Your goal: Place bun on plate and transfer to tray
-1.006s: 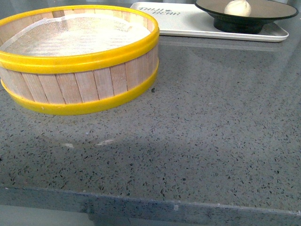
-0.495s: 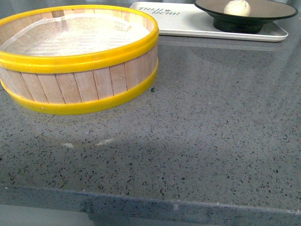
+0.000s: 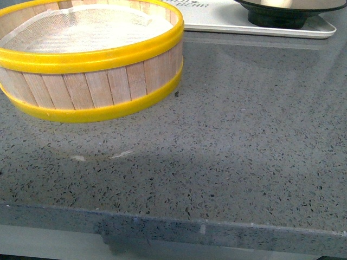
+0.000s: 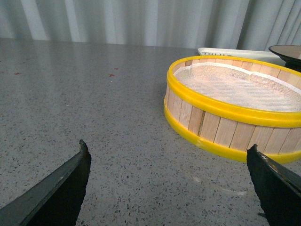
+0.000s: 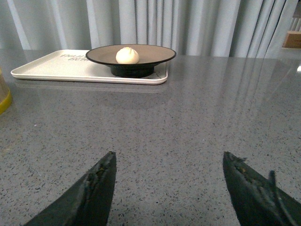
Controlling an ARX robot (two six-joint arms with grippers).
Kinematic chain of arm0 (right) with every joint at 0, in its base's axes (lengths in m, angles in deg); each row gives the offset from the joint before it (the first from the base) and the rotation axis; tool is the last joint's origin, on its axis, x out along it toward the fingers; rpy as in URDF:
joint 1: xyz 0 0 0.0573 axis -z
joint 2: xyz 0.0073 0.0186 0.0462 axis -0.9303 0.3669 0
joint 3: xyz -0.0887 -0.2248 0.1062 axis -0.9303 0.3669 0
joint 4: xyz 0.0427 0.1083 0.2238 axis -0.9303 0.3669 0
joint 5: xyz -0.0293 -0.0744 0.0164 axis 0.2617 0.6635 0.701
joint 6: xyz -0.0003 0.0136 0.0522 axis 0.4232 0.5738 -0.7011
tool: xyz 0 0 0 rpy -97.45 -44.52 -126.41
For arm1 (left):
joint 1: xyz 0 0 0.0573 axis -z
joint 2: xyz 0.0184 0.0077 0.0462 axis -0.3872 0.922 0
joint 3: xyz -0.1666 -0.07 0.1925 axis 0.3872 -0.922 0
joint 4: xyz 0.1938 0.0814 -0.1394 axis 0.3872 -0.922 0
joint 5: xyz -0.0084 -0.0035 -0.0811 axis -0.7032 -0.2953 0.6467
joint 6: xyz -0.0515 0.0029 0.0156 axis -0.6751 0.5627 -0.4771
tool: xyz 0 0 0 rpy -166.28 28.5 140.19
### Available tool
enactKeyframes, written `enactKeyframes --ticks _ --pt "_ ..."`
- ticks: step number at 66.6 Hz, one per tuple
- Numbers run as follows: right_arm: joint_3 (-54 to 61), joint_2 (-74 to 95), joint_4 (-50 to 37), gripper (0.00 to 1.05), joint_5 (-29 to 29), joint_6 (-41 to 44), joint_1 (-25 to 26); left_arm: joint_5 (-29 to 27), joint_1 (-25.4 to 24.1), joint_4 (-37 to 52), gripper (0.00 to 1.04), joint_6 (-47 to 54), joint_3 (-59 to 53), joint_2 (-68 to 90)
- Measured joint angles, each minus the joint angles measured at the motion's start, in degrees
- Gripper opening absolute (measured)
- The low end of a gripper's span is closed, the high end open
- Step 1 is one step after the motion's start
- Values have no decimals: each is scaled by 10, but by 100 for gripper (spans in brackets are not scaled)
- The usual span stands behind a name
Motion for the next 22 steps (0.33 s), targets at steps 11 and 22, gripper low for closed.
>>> enactKeyframes --ticks 11,22 --pt "0 0 0 96 0 0 0 0 0 0 98 0 0 0" --pt "0 0 0 96 0 -2 0 0 0 0 98 0 0 0"
